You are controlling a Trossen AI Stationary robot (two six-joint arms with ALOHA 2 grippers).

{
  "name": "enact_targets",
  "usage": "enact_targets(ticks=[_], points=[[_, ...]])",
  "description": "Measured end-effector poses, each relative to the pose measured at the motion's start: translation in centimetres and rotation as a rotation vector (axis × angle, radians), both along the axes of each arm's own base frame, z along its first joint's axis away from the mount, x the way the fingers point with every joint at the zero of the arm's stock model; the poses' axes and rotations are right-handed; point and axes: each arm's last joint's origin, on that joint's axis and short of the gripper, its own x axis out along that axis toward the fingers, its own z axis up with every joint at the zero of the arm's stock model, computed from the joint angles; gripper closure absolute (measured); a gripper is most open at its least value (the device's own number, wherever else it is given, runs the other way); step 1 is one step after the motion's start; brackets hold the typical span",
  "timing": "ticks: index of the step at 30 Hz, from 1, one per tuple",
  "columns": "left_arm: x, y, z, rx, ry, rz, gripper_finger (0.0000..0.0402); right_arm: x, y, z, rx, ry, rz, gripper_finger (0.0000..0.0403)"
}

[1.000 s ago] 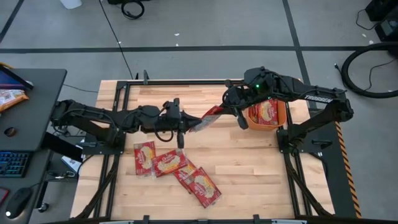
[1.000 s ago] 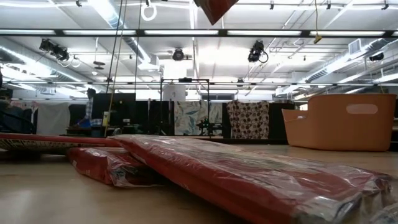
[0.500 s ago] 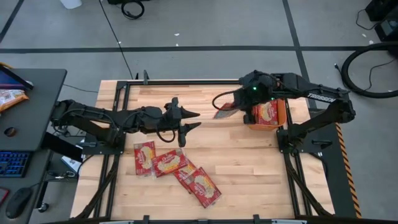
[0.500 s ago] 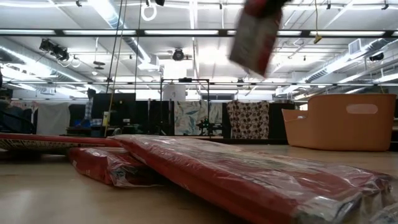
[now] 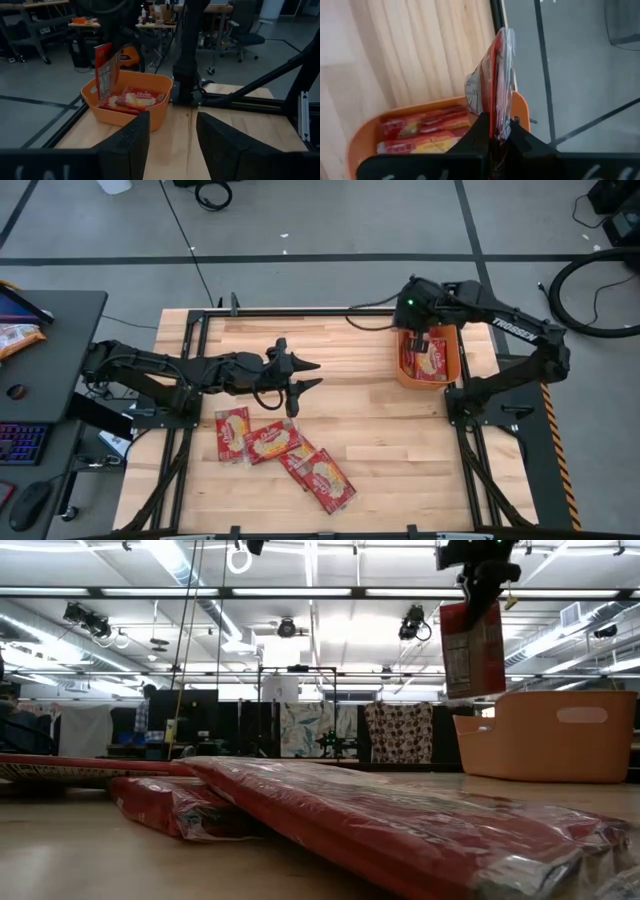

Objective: Sort popcorn bags into baskets
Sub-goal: Stack the red popcorn on the orange bin

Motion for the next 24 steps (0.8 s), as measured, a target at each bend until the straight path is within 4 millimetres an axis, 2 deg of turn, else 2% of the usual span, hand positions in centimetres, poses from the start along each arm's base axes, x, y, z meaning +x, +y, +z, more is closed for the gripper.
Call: enact_targets(ticks=[6, 12, 18, 21, 24], points=[[-0.3, -0.2, 0.2, -0.058, -0.009, -0.013, 0.0235, -1.8, -1.0, -1.5, -0.035, -0.013, -0.006, 0.0376], [-0.6, -0.5, -0.1, -0.083, 0.035, -0.032, 0.0235, -3.4, -1.0, -4.0, -0.109, -0.063, 0.002, 0.0376], [-0.8, -0.5, -0.6, -0.077, 0.086, -0.033, 0.0235, -4.4, -1.0, -8.2, -0.179, 0.041, -0.023, 0.037], [-0.8, -0.5, -0.7, -0.076, 0.094, -0.032, 0.0235, -5.0, -0.6, -10.5, -0.138, 0.139, -0.038, 0.0369], [-0.8, -0.5, -0.7, -0.077, 0.092, -0.033, 0.0235, -5.5, -0.2, -12.1, -0.049, 0.156, -0.068, 0.0366]])
